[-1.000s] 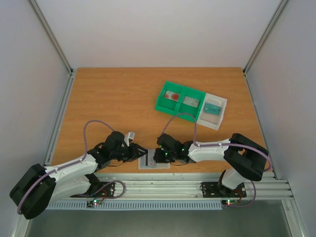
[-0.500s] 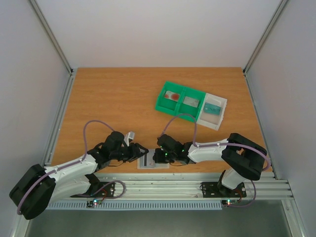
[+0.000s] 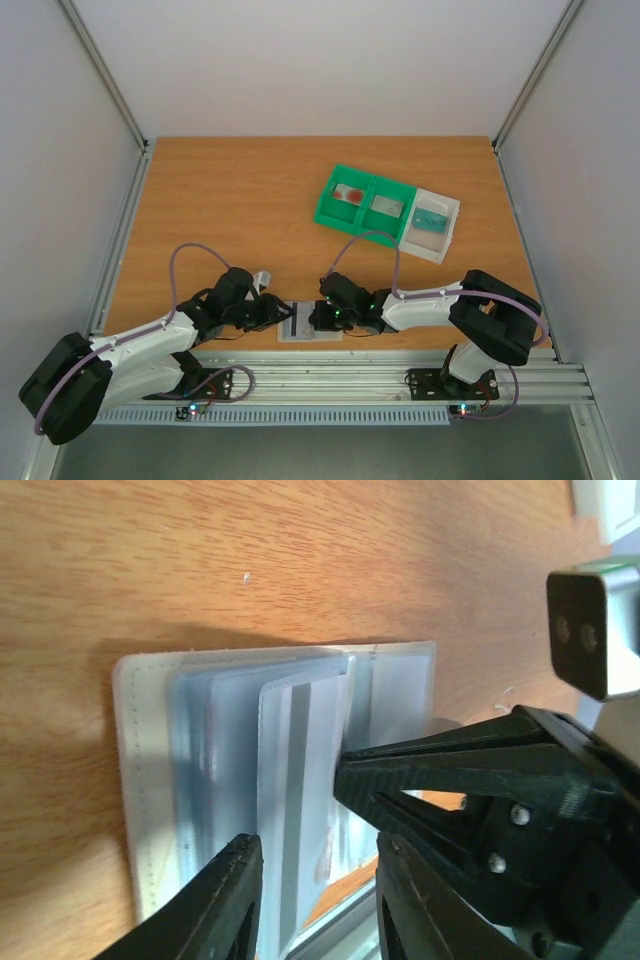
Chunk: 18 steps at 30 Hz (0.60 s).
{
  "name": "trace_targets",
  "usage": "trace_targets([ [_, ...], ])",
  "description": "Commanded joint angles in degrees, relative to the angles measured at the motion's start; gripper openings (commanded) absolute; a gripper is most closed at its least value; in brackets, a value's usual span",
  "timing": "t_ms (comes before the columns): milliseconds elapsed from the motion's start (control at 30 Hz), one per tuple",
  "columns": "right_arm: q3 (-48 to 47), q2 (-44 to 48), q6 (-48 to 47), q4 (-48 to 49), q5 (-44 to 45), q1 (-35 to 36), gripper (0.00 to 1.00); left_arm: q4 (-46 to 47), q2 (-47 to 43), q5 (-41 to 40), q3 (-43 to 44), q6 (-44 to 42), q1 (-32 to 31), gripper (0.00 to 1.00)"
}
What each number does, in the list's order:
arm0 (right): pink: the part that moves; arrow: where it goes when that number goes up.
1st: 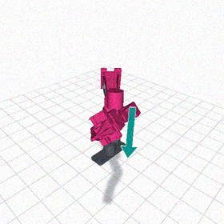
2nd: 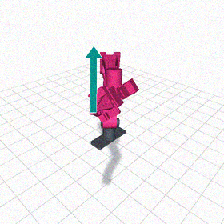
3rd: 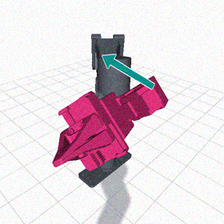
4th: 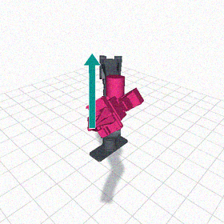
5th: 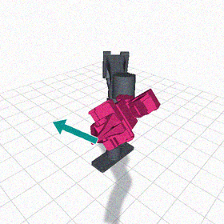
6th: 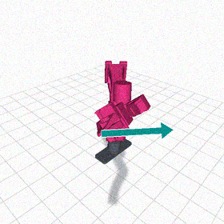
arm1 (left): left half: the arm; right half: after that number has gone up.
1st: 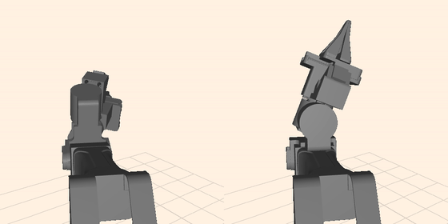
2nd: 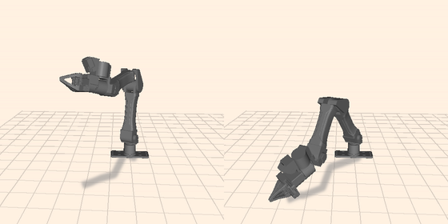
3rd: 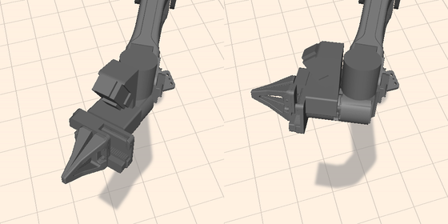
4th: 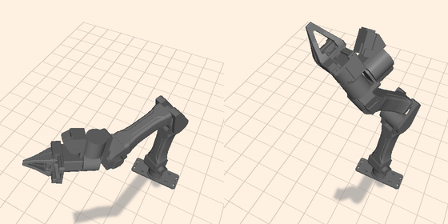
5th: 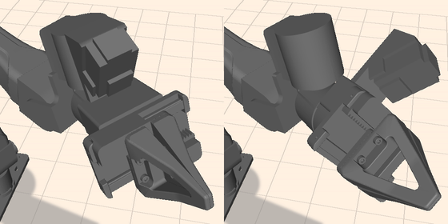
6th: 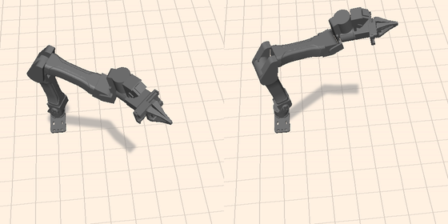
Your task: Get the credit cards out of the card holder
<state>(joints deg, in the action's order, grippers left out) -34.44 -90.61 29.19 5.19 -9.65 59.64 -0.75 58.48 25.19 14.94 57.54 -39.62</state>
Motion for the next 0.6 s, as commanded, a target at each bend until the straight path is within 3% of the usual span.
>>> trace_targets([
  [0,1.3,2.0,0.6,-1.9,0.6,0.4,0.09,-2.5,-0.4,-1.9,1.6,-2.3,-0.2,0.30],
  [300,0.3,0.8,0.8,-1.0,-0.5,0.5,0.10,2.3,3.4,0.3,1.7,-2.3,-0.3,0.13],
  [567,0.4,-0.3,0.9,-0.1,-0.6,0.5,0.11,7.0,8.7,0.9,0.5,-2.5,-0.2,0.06],
])
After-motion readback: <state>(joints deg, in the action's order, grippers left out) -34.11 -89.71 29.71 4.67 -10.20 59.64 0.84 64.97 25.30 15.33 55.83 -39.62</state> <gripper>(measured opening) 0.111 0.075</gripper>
